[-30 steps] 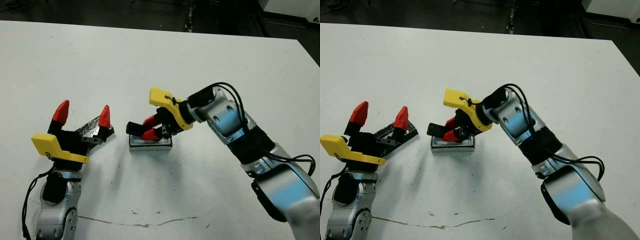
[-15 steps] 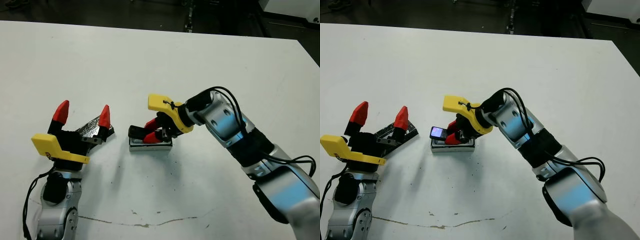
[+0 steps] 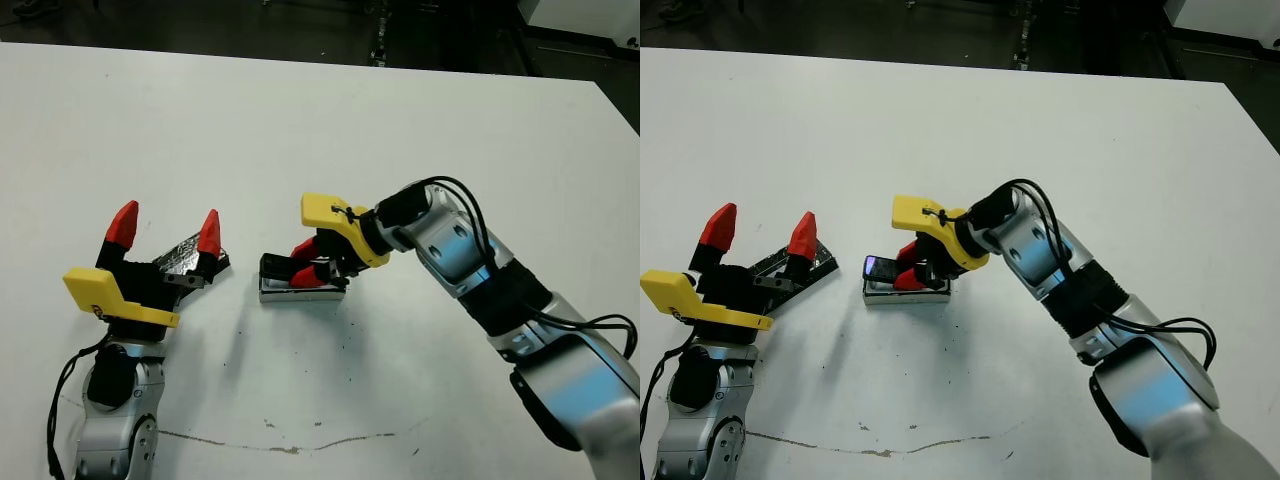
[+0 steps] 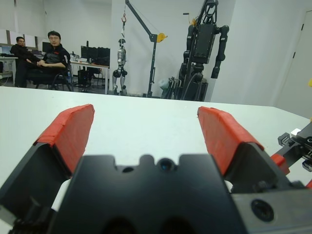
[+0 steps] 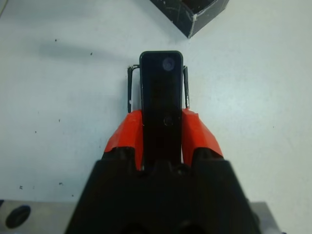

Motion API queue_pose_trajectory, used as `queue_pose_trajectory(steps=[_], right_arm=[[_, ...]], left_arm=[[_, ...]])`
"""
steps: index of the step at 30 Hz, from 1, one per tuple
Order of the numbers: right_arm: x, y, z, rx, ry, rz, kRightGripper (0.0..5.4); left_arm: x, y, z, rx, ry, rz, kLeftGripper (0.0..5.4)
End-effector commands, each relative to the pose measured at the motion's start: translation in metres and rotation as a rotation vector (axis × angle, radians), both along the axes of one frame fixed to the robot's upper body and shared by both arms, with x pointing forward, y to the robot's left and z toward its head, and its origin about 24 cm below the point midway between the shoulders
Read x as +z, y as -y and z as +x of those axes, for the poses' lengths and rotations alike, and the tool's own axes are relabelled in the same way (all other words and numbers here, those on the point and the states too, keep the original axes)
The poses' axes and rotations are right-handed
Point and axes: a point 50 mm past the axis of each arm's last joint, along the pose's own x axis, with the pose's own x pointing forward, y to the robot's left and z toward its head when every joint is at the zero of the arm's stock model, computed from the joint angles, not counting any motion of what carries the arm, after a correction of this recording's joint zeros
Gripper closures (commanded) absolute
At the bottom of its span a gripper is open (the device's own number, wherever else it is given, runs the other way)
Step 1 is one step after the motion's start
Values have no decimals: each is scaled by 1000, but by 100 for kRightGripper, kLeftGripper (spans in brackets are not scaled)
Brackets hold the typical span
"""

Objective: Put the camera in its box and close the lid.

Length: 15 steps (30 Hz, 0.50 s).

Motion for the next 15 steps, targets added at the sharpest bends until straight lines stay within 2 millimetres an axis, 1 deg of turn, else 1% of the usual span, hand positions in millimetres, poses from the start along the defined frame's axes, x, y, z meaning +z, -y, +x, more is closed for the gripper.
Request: queue_pose_trajectory(steps=[1, 15], right_arm=[[-9, 26, 7, -88, 4, -84, 374], [-6, 35, 9, -98, 24, -114, 374]], left_arm=[[-3, -1, -3, 1, -11, 7, 0], [-3, -1, -2, -3, -8, 8, 0]])
